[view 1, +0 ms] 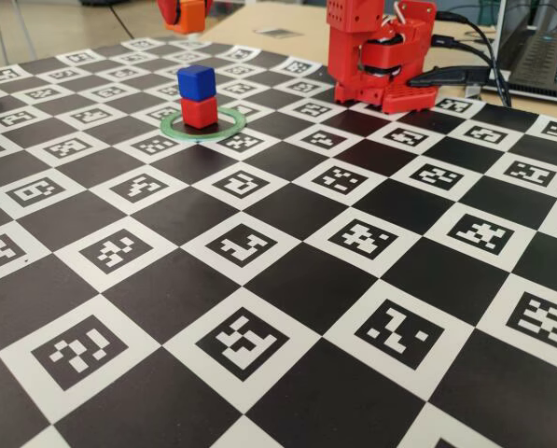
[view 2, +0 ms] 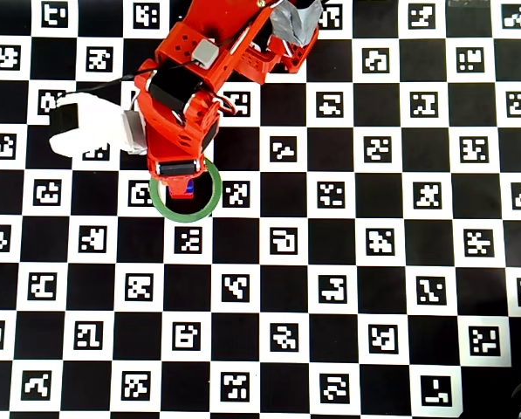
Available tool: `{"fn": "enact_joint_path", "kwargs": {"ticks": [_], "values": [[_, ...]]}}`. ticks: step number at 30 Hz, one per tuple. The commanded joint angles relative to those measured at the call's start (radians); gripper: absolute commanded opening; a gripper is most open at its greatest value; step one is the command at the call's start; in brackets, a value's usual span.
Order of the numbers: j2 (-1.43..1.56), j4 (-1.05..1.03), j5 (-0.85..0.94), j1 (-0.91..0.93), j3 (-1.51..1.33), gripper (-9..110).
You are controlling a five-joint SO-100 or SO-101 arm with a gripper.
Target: Grab the red cube then put it in the green circle then put the blue cube on top and finally the orange cube on top
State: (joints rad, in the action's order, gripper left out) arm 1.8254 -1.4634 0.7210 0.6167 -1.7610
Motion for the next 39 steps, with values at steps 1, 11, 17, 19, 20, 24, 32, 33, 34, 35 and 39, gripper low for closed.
{"fn": "enact_joint_path", "kwargs": {"ticks": [1, 11, 17, 19, 20, 24, 32, 33, 34, 35, 39], "values": [[0.021, 0.021, 0.008, 0.015, 0.012, 2], [0.061, 0.049, 0.009, 0.012, -0.055, 2], [0.071, 0.075, -0.044, 0.002, -0.075, 2], [0.071, 0.083, -0.063, -0.002, -0.075, 2], [0.071, 0.086, -0.069, -0.003, -0.075, 2], [0.071, 0.089, -0.087, -0.005, -0.075, 3], [0.077, 0.083, -0.109, -0.014, -0.078, 3], [0.077, 0.083, -0.112, -0.014, -0.080, 3], [0.077, 0.083, -0.117, -0.014, -0.081, 3], [0.074, 0.083, -0.118, -0.014, -0.081, 3], [0.061, 0.083, -0.121, -0.012, -0.077, 3]]}}
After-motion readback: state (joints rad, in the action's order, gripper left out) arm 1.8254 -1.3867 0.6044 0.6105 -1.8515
